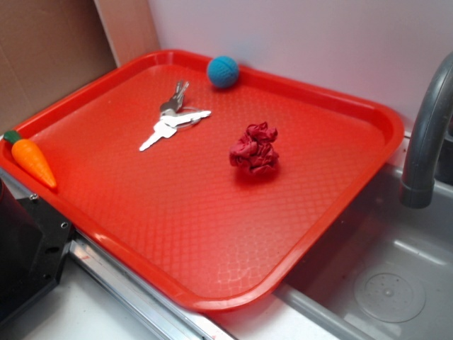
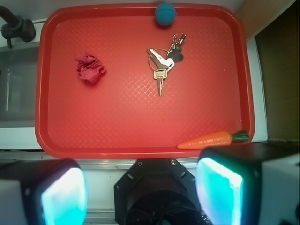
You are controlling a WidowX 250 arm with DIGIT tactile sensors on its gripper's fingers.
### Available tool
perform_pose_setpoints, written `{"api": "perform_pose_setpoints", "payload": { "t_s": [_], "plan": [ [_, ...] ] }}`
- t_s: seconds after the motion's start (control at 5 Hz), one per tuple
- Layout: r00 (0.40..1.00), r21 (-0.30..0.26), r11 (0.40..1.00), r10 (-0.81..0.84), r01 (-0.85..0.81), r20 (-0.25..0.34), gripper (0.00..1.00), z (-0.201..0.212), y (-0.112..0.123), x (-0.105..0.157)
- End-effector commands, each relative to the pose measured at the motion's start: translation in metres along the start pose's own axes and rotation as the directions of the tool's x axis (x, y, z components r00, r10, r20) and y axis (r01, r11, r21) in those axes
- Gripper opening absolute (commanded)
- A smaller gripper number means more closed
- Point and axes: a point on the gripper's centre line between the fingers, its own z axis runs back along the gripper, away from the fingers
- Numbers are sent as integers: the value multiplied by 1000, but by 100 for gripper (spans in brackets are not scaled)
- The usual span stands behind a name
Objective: Grab the red paper.
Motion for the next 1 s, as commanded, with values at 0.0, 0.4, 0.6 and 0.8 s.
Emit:
{"api": "perform_pose_setpoints", "payload": {
  "t_s": [0.0,0.4,0.6,0.8],
  "plan": [
    [1000,0,1000,0,0,0,100,0,0,0],
    [989,-46,991,-125,129,85,100,-91,-36,79],
    [978,-104,975,-186,196,93,100,-142,-59,109],
    [968,-101,963,-246,251,58,100,-188,-78,124]
  ]
}}
